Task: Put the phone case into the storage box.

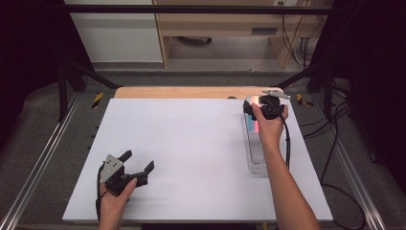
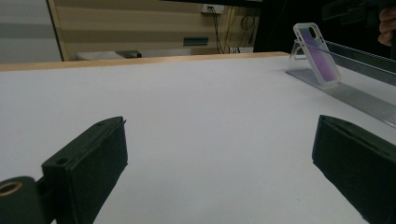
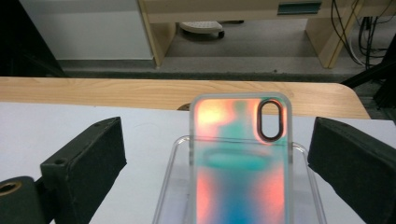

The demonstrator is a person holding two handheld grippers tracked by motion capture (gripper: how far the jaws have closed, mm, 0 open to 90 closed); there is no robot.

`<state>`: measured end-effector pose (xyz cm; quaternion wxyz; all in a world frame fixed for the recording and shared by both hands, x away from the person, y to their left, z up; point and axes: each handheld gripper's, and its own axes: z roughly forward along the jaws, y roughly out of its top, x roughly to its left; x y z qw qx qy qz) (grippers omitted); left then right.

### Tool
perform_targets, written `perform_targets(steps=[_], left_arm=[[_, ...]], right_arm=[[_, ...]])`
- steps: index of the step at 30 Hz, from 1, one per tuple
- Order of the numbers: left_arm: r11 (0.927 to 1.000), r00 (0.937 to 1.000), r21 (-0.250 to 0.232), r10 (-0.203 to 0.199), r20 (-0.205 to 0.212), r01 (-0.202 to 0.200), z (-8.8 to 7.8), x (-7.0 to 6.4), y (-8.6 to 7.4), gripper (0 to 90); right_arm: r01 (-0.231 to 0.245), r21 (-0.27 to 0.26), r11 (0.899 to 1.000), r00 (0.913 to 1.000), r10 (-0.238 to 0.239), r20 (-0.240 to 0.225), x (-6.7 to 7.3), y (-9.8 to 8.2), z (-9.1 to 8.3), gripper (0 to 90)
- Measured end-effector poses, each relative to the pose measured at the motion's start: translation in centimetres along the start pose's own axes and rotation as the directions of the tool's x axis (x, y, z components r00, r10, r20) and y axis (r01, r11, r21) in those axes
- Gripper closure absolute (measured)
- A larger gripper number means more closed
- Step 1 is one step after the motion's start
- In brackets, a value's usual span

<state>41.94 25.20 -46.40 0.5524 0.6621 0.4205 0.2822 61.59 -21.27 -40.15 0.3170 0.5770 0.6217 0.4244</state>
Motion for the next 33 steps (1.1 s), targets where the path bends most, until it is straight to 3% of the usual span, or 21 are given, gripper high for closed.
perform_targets(steps=[10, 14, 21, 33], left_arm=[[1.0000, 1.0000, 0.006, 0.003, -0.003, -0.003, 0.1, 0.0, -0.1, 2.8], [1.0000, 1.0000, 0.005, 0.007, -0.001, -0.007, 0.0, 0.0, -0.1, 2.8], [1.0000, 0.9999, 0.001, -0.002, -0.011, 0.002, -0.2, 0.2, -0.1, 2.8], [1.0000, 0.9998, 0.003, 0.009, -0.016, -0.009, -0.3, 0.4, -0.1, 2.7]], right_arm=[[-0.018, 0.020, 1.000, 0.9991, 0.018, -0.037, 0.8, 0.8, -1.8, 4.5], [-0.013, 0.021, 1.000, 0.9989, 0.013, -0.045, 0.6, 1.0, -2.7, 4.4], [-0.045, 0.016, 0.999, 0.9970, 0.046, -0.062, -0.1, 1.4, -4.3, 4.3], [-0.053, -0.037, 0.998, 0.9943, 0.049, -0.095, -1.4, 1.7, -6.6, 4.6]])
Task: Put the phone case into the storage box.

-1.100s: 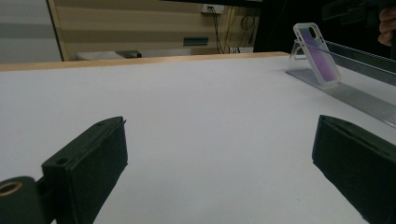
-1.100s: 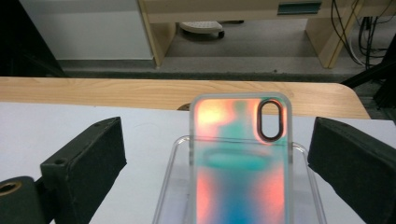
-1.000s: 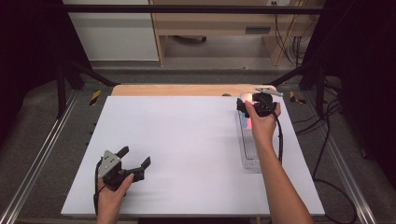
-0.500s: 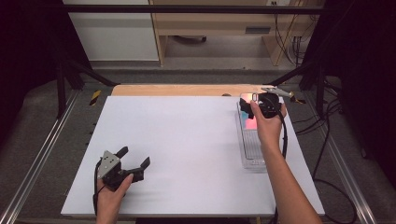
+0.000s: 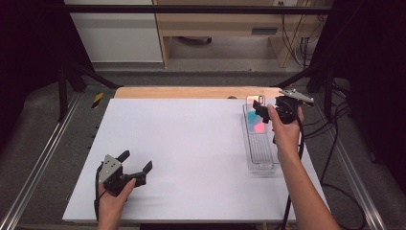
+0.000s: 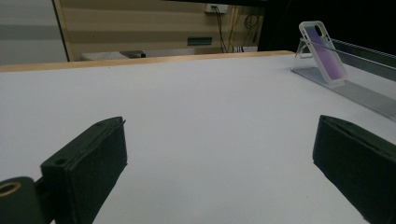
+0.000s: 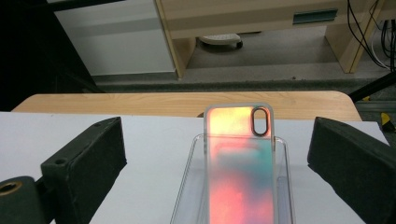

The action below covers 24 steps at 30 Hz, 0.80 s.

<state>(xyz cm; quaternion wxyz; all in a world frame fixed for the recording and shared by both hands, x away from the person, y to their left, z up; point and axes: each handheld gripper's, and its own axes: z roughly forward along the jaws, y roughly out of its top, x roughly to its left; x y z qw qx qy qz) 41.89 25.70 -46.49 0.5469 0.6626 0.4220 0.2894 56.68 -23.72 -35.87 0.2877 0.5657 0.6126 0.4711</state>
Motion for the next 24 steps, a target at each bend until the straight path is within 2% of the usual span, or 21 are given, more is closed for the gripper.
perform_targets(steps=[10, 20, 24], left_arm=[[1.0000, 0.9999, -0.005, 0.003, -0.011, -0.003, -0.2, 0.3, 0.0, 2.5], [0.9998, 0.9997, -0.004, 0.018, -0.015, -0.018, -0.3, 0.3, 0.0, 2.5], [0.9997, 0.9992, -0.005, 0.026, -0.030, -0.026, -0.4, 0.3, 0.0, 2.4]], right_arm=[[-0.027, -0.033, 0.999, 0.9994, 0.027, -0.023, -0.5, 0.2, -1.0, 5.6], [0.010, -0.065, 0.998, 0.9988, -0.013, -0.048, -0.5, 0.4, -1.9, 6.0], [0.021, -0.083, 0.996, 0.9975, -0.026, -0.065, -0.5, 0.3, -2.5, 5.1]])
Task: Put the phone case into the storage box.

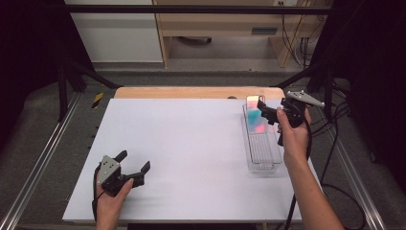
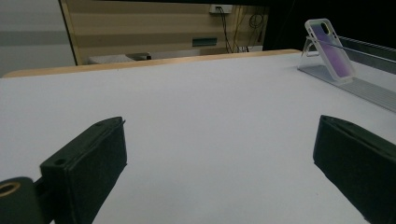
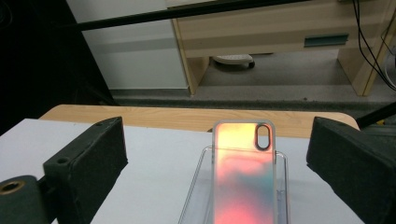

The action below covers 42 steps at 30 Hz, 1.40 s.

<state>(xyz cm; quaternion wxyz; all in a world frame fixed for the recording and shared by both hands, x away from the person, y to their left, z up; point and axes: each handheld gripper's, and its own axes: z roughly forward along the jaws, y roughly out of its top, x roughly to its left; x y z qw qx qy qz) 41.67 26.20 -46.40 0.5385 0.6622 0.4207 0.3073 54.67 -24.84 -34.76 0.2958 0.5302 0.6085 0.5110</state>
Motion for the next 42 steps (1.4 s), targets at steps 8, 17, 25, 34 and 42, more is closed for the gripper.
perform_targets(steps=[8, 17, 25, 34, 42], left_arm=[[1.0000, 1.0000, 0.004, 0.007, 0.004, -0.007, 0.3, 0.0, -0.1, 2.4], [0.9999, 0.9998, 0.007, 0.015, 0.012, -0.015, 0.2, -0.2, -0.2, 2.4], [0.9999, 0.9999, -0.008, 0.006, 0.010, -0.006, 0.1, -0.1, -0.1, 2.4], [0.9998, 0.9999, -0.019, 0.008, 0.010, -0.007, -0.3, 0.0, 0.0, 2.3], [0.9993, 0.9997, -0.032, 0.020, 0.017, -0.019, -0.7, 0.5, 0.2, 2.2]], right_arm=[[0.021, -0.037, 0.999, 0.9996, -0.021, -0.017, -0.3, 0.2, -1.1, 5.1], [0.028, -0.060, 0.998, 0.9991, -0.030, -0.031, -0.4, 0.3, -2.4, 4.7], [0.043, -0.095, 0.995, 0.9975, -0.048, -0.052, -0.6, 0.5, -4.1, 3.4], [0.084, -0.134, 0.987, 0.9933, -0.094, -0.068, -0.8, 0.7, -6.1, 2.6], [0.106, -0.160, 0.981, 0.9912, -0.117, -0.062, -1.1, 0.5, -7.1, 2.5]])
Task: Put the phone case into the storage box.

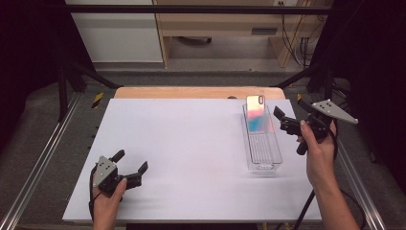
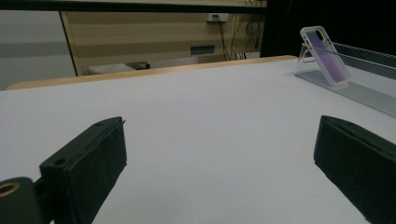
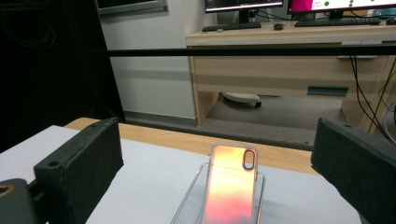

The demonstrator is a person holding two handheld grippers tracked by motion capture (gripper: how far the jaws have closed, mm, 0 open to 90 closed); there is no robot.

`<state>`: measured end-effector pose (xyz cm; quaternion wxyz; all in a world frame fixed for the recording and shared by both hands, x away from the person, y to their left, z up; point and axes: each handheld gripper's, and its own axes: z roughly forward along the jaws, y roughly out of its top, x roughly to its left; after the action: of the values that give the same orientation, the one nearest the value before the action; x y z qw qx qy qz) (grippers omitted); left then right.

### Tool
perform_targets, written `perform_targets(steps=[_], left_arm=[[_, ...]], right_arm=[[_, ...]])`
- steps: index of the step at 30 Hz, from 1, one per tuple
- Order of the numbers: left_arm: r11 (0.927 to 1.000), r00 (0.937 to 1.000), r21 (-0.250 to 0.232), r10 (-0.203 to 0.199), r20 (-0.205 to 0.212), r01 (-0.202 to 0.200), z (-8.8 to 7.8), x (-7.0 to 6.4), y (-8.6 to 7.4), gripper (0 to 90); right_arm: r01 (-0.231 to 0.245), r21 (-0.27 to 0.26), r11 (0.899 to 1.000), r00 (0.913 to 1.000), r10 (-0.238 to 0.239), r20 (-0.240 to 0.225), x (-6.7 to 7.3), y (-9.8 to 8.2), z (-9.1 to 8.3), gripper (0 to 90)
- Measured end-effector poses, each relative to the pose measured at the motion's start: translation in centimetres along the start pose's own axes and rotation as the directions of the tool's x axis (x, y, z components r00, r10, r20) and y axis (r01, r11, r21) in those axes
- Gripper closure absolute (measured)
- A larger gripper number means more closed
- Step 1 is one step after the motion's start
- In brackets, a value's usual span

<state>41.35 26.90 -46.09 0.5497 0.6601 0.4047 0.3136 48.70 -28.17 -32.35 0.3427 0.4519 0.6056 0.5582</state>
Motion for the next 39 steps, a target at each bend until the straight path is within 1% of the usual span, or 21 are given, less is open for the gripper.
perform_targets(steps=[2, 4, 6, 8, 10, 13, 15, 17, 18, 21, 26, 29, 33, 36, 39], left_arm=[[0.9998, 0.9998, 0.001, 0.019, 0.005, -0.019, 0.0, 0.1, 0.1, 2.2], [0.9996, 0.9996, -0.012, 0.027, 0.004, -0.027, -0.2, 0.0, 0.4, 2.2], [0.9983, 0.9983, -0.011, 0.057, 0.012, -0.057, -0.4, 0.0, 0.7, 2.0], [0.9979, 0.9976, -0.006, 0.065, 0.021, -0.065, -0.6, 0.2, 0.9, 1.9], [0.9972, 0.9970, -0.008, 0.074, 0.020, -0.074, -0.8, 0.5, 0.8, 1.9], [0.9977, 0.9978, -0.019, 0.065, 0.013, -0.065, -1.2, 0.9, 0.4, 1.8], [0.9981, 0.9982, -0.021, 0.058, 0.016, -0.058, -1.4, 1.2, 0.1, 1.7], [0.9978, 0.9979, -0.019, 0.064, 0.015, -0.063, -1.6, 1.5, 0.1, 1.7], [0.9977, 0.9980, -0.029, 0.062, 0.012, -0.062, -1.8, 1.7, 0.1, 1.7], [0.9981, 0.9988, -0.038, 0.048, 0.010, -0.048, -2.3, 2.0, 0.0, 1.7], [0.9988, 0.9999, -0.046, 0.016, 0.006, -0.015, -2.7, 2.3, 0.0, 1.6], [0.9989, 0.9998, -0.045, 0.018, 0.010, -0.017, -2.6, 2.2, -0.1, 1.6], [0.9988, 0.9994, -0.038, 0.031, 0.014, -0.031, -2.5, 2.0, -0.1, 1.5], [0.9988, 0.9989, -0.027, 0.041, 0.024, -0.041, -2.2, 1.9, -0.1, 1.3], [0.9987, 0.9986, -0.018, 0.048, 0.024, -0.048, -2.1, 1.7, -0.2, 1.4]], right_arm=[[0.001, -0.011, 1.000, 1.0000, -0.001, 0.005, -0.1, -0.1, -0.2, 2.4], [-0.004, -0.017, 1.000, 1.0000, 0.005, 0.007, -0.3, -0.2, -0.5, 2.4], [0.007, -0.021, 1.000, 0.9999, -0.007, 0.009, -0.4, -0.3, -0.7, 2.5], [0.015, -0.022, 1.000, 0.9998, -0.015, 0.011, -0.5, -0.4, -1.0, 2.6], [0.020, -0.022, 1.000, 0.9997, -0.020, 0.012, -0.6, -0.6, -1.2, 2.7], [0.034, -0.029, 0.999, 0.9993, -0.033, 0.014, -0.7, -1.1, -1.7, 2.9], [0.039, -0.034, 0.999, 0.9991, -0.039, 0.016, -0.7, -1.3, -1.9, 2.8], [0.045, -0.032, 0.998, 0.9989, -0.044, 0.017, -0.8, -1.7, -2.1, 2.7], [0.047, -0.031, 0.998, 0.9988, -0.047, 0.017, -0.9, -1.9, -2.2, 2.7], [0.053, -0.040, 0.998, 0.9984, -0.052, 0.020, -1.0, -2.5, -2.4, 2.6], [0.054, -0.037, 0.998, 0.9985, -0.054, 0.006, -0.9, -3.5, -2.9, 2.6], [0.055, -0.045, 0.997, 0.9985, -0.055, 0.000, -0.9, -3.8, -3.3, 2.5], [0.057, -0.047, 0.997, 0.9984, -0.057, 0.001, -1.0, -4.2, -3.9, 2.3], [0.058, -0.041, 0.997, 0.9983, -0.058, -0.002, -1.1, -4.9, -4.3, 2.3], [0.045, -0.041, 0.998, 0.9990, -0.045, -0.004, -1.3, -5.7, -4.5, 2.3]])
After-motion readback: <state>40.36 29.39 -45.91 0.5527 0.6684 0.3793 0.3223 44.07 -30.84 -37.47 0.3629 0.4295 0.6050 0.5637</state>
